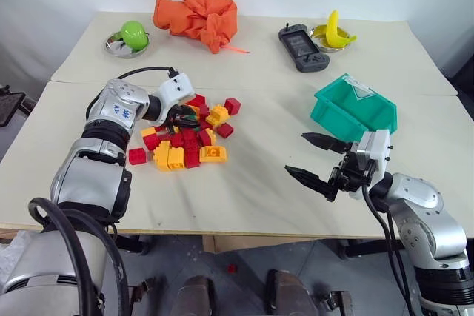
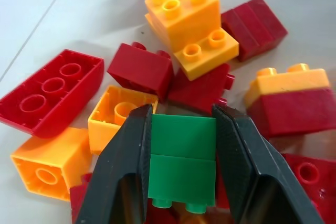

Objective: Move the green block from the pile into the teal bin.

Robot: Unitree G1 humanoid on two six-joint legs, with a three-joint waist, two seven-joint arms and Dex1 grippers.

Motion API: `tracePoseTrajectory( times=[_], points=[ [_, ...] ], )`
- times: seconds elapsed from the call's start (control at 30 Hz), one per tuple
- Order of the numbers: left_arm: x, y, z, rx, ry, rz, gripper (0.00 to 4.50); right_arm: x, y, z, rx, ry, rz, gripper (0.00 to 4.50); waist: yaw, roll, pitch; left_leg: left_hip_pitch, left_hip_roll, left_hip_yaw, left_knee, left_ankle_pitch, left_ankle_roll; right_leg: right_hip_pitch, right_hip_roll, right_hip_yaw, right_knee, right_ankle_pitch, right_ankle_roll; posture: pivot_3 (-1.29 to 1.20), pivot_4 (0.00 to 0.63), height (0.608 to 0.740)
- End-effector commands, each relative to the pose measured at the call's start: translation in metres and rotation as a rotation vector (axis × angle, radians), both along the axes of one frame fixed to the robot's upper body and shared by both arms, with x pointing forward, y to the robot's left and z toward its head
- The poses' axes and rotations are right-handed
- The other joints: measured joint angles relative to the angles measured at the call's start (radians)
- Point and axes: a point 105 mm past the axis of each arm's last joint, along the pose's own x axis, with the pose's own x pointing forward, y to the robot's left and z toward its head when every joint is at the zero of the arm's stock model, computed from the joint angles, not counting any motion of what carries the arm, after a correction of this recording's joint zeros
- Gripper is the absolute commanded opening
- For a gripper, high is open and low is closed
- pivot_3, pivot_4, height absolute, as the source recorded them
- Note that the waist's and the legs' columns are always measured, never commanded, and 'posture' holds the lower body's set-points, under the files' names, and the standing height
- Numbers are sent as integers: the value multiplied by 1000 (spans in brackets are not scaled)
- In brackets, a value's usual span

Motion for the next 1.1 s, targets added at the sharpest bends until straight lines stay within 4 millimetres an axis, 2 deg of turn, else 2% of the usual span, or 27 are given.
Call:
tracePoseTrajectory(
  times=[0.03, 0.13, 0.2, 0.23, 0.3, 0.37, 0.43, 0.53, 0.57, 0.63, 0.7, 0.8, 0.83, 0.9, 0.97, 1.1],
  points=[
    [-3, 6, -3, -30, 26, 5, 1408, -7, -2, 14, 14, -60, -3, 4500, 1, 0, 0, 0, 0, 0, 0, 0, 0, 0, 0, 0, 0, 0, 0, 0, 150, 740],
    [-2, -4, 18, -161, -50, -46, 1408, -8, -1, 14, 20, -62, -13, 4500, 2, 0, 0, 0, 0, 0, 0, 0, 0, 0, 0, 0, 0, 0, 0, 0, 150, 740],
    [-14, -16, 52, -331, -123, -208, 1408, -10, -4, 12, 21, -59, -24, 4500, 3, -1, 1, -1, 0, 0, 0, 0, 0, 0, 0, 0, 0, 0, 0, 0, 150, 740],
    [-19, -17, 62, -377, -146, -256, 1408, -11, -4, 12, 21, -58, -27, 4500, 3, -2, 1, -1, 0, 0, 0, 0, 0, -1, 0, 0, 0, 0, 0, 0, 150, 740],
    [-27, -17, 70, -401, -163, -332, 1408, -15, -2, 12, 24, -59, -33, 4500, 4, -2, 1, -2, 0, 0, 1, 0, 0, -2, 0, 0, 0, 0, 0, 0, 150, 740],
    [-41, -34, 68, -316, -159, -507, 1408, -17, -8, 9, 30, -50, -65, 4500, 6, -2, 1, -2, 0, 0, 1, 0, 0, -1, 0, 0, 0, 0, 0, 0, 150, 740],
    [-48, -52, 65, -314, -123, -604, 1408, -20, -11, 5, 39, -40, -97, 4500, 18, -2, 1, -2, 0, 0, 1, 0, 0, -1, 0, 0, 0, 0, 0, 0, 150, 740],
    [-58, -97, 58, -335, -96, -731, 1408, -29, -23, -3, 28, -10, -160, 4500, 35, -2, 1, -2, 0, 0, 2, 0, 1, 0, 0, 0, -1, 0, 0, 0, 150, 740],
    [-62, -120, 52, -335, -89, -777, 1408, -32, -30, -4, 28, 2, -192, 4500, 38, -2, 1, -2, 0, -1, 2, 0, 1, 0, 0, -1, -1, 0, 0, 0, 150, 740],
    [-69, -155, 38, -333, -72, -831, 1408, -38, -39, -5, 22, 10, -247, 4500, 48, -2, 1, -3, 0, -1, 2, -1, 1, 0, 0, -1, -1, 0, 1, 0, 150, 740],
    [-72, -170, 23, -304, -58, -844, 1408, -45, -42, -6, 17, 13, -278, 4500, 51, -2, 1, -3, -1, -1, 3, -1, 2, 1, -1, -1, -3, 1, 1, 0, 150, 740],
    [-80, -208, -11, -276, 29, -813, 1408, -59, -53, -8, 29, 37, -347, 4500, 41, -2, 1, -2, 0, 0, 1, -1, 2, 1, 0, -1, -4, 1, 1, 0, 150, 740],
    [-80, -212, -19, -245, 25, -807, 1408, -64, -54, -10, 23, 50, -362, 4500, 41, -1, 1, -2, -1, 0, 0, -1, 2, 1, 0, -1, -4, 1, 1, 0, 150, 740],
    [-81, -216, -25, -211, 9, -812, 2135, -72, -56, -14, 2, 70, -376, 4500, 33, -2, 1, -2, 0, 0, 1, -1, 2, 1, 0, -1, -4, 1, 1, 0, 150, 740],
    [-82, -222, -15, -283, 7, -808, 2690, -78, -58, -16, 1, 81, -398, 4500, 29, -2, 1, -2, 0, 0, 1, -1, 2, 1, 0, -1, -4, 1, 1, 0, 150, 740],
    [-83, -209, -5, -374, -11, -838, 3921, -85, -54, -19, -18, 106, -396, 4500, 30, -2, 1, -2, 0, -1, 2, -1, 2, 1, 0, 0, -4, 1, 1, 0, 150, 740]
  ],
)
